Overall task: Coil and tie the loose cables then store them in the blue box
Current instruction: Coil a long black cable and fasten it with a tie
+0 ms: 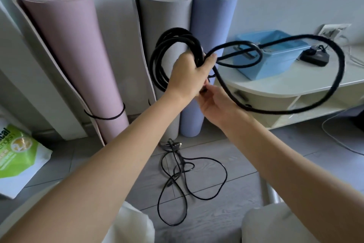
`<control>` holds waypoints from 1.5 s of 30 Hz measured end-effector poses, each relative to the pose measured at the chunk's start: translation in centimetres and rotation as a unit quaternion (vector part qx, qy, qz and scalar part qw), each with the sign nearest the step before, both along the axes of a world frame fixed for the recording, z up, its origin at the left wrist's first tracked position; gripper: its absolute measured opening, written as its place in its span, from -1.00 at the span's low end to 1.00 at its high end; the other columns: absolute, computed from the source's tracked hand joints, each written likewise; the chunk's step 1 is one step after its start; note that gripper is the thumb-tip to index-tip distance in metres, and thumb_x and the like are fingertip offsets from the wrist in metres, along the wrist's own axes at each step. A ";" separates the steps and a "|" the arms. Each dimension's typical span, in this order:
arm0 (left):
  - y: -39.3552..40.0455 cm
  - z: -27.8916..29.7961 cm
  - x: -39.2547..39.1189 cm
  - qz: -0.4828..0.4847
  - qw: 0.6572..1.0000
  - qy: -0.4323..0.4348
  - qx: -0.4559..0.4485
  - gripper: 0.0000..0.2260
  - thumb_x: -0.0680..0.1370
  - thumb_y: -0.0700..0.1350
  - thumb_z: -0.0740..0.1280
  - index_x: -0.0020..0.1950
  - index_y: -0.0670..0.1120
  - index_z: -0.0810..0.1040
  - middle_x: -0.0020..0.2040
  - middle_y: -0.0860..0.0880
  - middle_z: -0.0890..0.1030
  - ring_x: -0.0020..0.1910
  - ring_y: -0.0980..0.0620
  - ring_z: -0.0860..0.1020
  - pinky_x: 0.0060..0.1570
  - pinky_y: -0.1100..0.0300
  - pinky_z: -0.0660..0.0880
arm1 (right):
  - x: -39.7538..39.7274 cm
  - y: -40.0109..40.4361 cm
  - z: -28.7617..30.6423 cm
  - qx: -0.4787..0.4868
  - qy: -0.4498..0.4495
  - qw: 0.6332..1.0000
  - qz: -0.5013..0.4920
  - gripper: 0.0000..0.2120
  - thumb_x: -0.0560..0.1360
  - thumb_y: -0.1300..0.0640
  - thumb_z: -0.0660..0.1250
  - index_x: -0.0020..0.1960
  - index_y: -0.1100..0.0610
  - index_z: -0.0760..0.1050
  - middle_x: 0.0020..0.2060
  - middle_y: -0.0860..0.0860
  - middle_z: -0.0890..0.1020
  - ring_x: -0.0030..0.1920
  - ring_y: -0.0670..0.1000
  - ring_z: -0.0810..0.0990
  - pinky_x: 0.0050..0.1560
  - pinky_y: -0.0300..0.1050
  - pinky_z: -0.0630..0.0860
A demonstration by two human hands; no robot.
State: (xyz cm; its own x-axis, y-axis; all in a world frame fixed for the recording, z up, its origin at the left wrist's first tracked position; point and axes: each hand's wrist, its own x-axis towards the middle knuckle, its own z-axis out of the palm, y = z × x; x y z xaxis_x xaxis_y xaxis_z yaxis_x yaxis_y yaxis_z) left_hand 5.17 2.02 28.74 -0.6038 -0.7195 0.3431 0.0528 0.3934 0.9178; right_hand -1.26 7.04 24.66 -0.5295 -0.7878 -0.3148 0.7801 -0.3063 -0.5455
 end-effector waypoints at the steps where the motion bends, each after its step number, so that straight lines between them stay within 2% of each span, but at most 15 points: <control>1: 0.0 0.3 0.1 0.001 0.999 0.016 0.033 -0.67 0.57 -0.10 0.29 -0.37 -0.13 0.35 -0.51 -0.08 0.45 -0.57 -0.01 0.43 -0.44 0.15 0.45 | -0.3 0.0 0.2 -0.026 -0.015 0.999 -0.017 -0.72 0.62 0.32 -0.01 -0.20 0.21 0.37 -0.53 0.08 0.47 -0.58 -0.07 0.50 -0.52 -0.26 0.52; 5: 0.5 1.0 -0.3 -0.016 0.999 0.047 0.004 -0.67 0.57 -0.14 0.28 -0.38 -0.12 0.34 -0.52 -0.06 0.42 -0.60 0.13 0.41 -0.45 0.31 0.40 | -2.0 1.2 1.0 -0.028 0.011 1.000 0.002 -0.72 0.61 0.25 -0.02 -0.24 0.14 0.29 -0.62 -0.05 0.29 -0.68 -0.15 0.26 -0.73 -0.34 0.19; 7: 0.6 0.7 -0.3 -0.015 0.999 0.032 -0.023 -0.67 0.57 -0.13 0.28 -0.38 -0.09 0.34 -0.53 -0.03 0.41 -0.62 0.18 0.39 -0.43 0.33 0.36 | -2.7 1.8 0.7 0.055 0.103 0.991 0.060 -0.71 0.61 0.22 -0.02 -0.27 0.13 0.28 -0.66 -0.10 0.23 -0.70 -0.16 0.18 -0.74 -0.32 0.03; 12: -0.3 -0.6 0.0 0.002 0.999 -0.037 -0.040 -0.69 0.57 -0.08 0.28 -0.37 -0.06 0.36 -0.54 0.02 0.44 -0.61 0.19 0.37 -0.50 0.33 0.28 | -1.9 2.4 -1.8 0.280 0.221 0.919 0.169 -0.70 0.62 0.20 0.02 -0.25 0.20 0.35 -0.67 -0.11 0.23 -0.71 -0.17 0.14 -0.73 -0.34 0.00; 16: -0.7 -1.2 0.1 0.031 0.998 -0.050 0.021 -0.71 0.57 -0.06 0.27 -0.34 -0.09 0.36 -0.53 0.01 0.43 -0.64 0.19 0.36 -0.59 0.36 0.29 | -1.0 3.0 -2.8 0.434 0.440 0.732 0.286 -0.79 0.59 0.21 0.07 -0.16 0.18 0.41 -0.51 0.01 0.24 -0.57 -0.07 0.18 -0.57 -0.28 0.06; 20: -1.2 -2.0 0.0 0.034 0.993 -0.072 0.083 -0.72 0.57 -0.08 0.26 -0.32 -0.12 0.35 -0.48 0.02 0.42 -0.64 0.18 0.38 -0.55 0.33 0.33 | -1.4 3.4 -3.7 0.444 0.646 0.507 0.359 -0.84 0.58 0.21 0.09 -0.07 0.15 0.44 -0.33 0.06 0.44 -0.36 0.02 0.40 -0.39 -0.22 0.33; 22: -1.1 -2.5 0.0 0.030 0.990 -0.093 0.104 -0.72 0.57 -0.10 0.26 -0.32 -0.13 0.35 -0.45 0.01 0.42 -0.66 0.19 0.38 -0.59 0.37 0.30 | -1.9 3.7 -3.9 0.478 0.711 0.395 0.332 -0.81 0.59 0.19 0.06 -0.01 0.13 0.45 -0.17 0.09 0.46 -0.17 0.06 0.42 -0.20 -0.12 0.38; 24: -0.9 -2.8 0.0 0.038 0.989 -0.115 0.085 -0.73 0.58 -0.08 0.25 -0.28 -0.15 0.38 -0.45 -0.01 0.44 -0.67 0.21 0.38 -0.63 0.39 0.27 | -2.5 4.0 -3.4 0.506 0.750 0.344 0.251 -0.78 0.60 0.19 0.04 0.02 0.15 0.46 -0.19 0.08 0.45 -0.15 0.09 0.43 -0.15 -0.09 0.35; 26: -0.8 -2.5 -0.1 0.050 0.991 -0.111 0.051 -0.75 0.58 -0.05 0.25 -0.23 -0.16 0.40 -0.47 -0.02 0.45 -0.66 0.21 0.39 -0.65 0.40 0.26 | -3.4 4.2 -2.5 0.515 0.769 0.342 0.164 -0.77 0.59 0.19 0.05 -0.06 0.14 0.47 -0.22 0.07 0.48 -0.15 0.15 0.52 -0.19 -0.11 0.36; 30: -0.7 -1.6 -0.5 0.075 0.995 -0.063 0.036 -0.72 0.58 -0.04 0.25 -0.29 -0.13 0.38 -0.50 -0.01 0.44 -0.64 0.20 0.39 -0.65 0.38 0.28 | -5.1 4.9 -2.4 0.458 0.742 0.448 0.195 -0.86 0.53 0.10 0.20 -0.13 0.12 0.49 -0.22 0.02 0.50 -0.20 0.10 0.49 -0.24 -0.14 0.40; 34: -1.1 -1.5 -0.6 0.096 0.989 -0.032 0.110 -0.71 0.57 -0.04 0.26 -0.32 -0.10 0.37 -0.62 0.09 0.42 -0.65 0.20 0.38 -0.64 0.37 0.28 | -7.3 7.5 -4.5 0.561 0.678 0.358 0.311 -0.83 0.56 0.18 0.16 -0.14 0.24 0.43 -0.18 0.11 0.55 -0.20 0.12 0.55 -0.20 -0.10 0.52; 35: -1.2 -1.6 -0.5 0.097 0.987 -0.033 0.120 -0.72 0.57 -0.05 0.26 -0.32 -0.10 0.37 -0.64 0.09 0.42 -0.65 0.19 0.38 -0.63 0.37 0.29 | -7.9 8.0 -4.6 0.579 0.670 0.356 0.298 -0.81 0.58 0.14 0.13 -0.13 0.22 0.41 -0.17 0.13 0.53 -0.18 0.12 0.54 -0.19 -0.11 0.48; 39: -0.8 -2.1 -0.3 0.099 0.986 -0.077 0.107 -0.72 0.58 -0.04 0.25 -0.29 -0.11 0.37 -0.51 -0.01 0.44 -0.67 0.20 0.37 -0.66 0.40 0.28 | -7.7 8.1 -3.3 0.546 0.698 0.435 0.161 -0.71 0.61 0.00 0.09 -0.02 0.21 0.44 -0.07 0.20 0.62 -0.11 0.20 0.61 -0.05 0.02 0.55; 43: -0.2 -2.4 -0.2 0.076 0.988 -0.131 0.032 -0.74 0.57 -0.03 0.25 -0.26 -0.14 0.39 -0.48 -0.01 0.46 -0.65 0.22 0.40 -0.65 0.38 0.30 | -5.5 7.6 -1.9 0.512 0.755 0.348 0.215 -0.70 0.60 -0.02 0.12 0.13 0.17 0.47 0.00 0.15 0.56 0.00 0.17 0.55 -0.14 -0.11 0.39; 45: -0.1 -2.9 0.0 0.053 0.986 -0.157 0.033 -0.75 0.57 -0.04 0.27 -0.26 -0.13 0.42 -0.48 0.01 0.49 -0.64 0.22 0.44 -0.58 0.32 0.38 | -5.6 7.7 -1.7 0.494 0.742 0.352 0.285 -0.74 0.57 0.05 0.20 0.15 0.19 0.47 0.09 0.16 0.55 0.13 0.18 0.51 -0.10 -0.14 0.36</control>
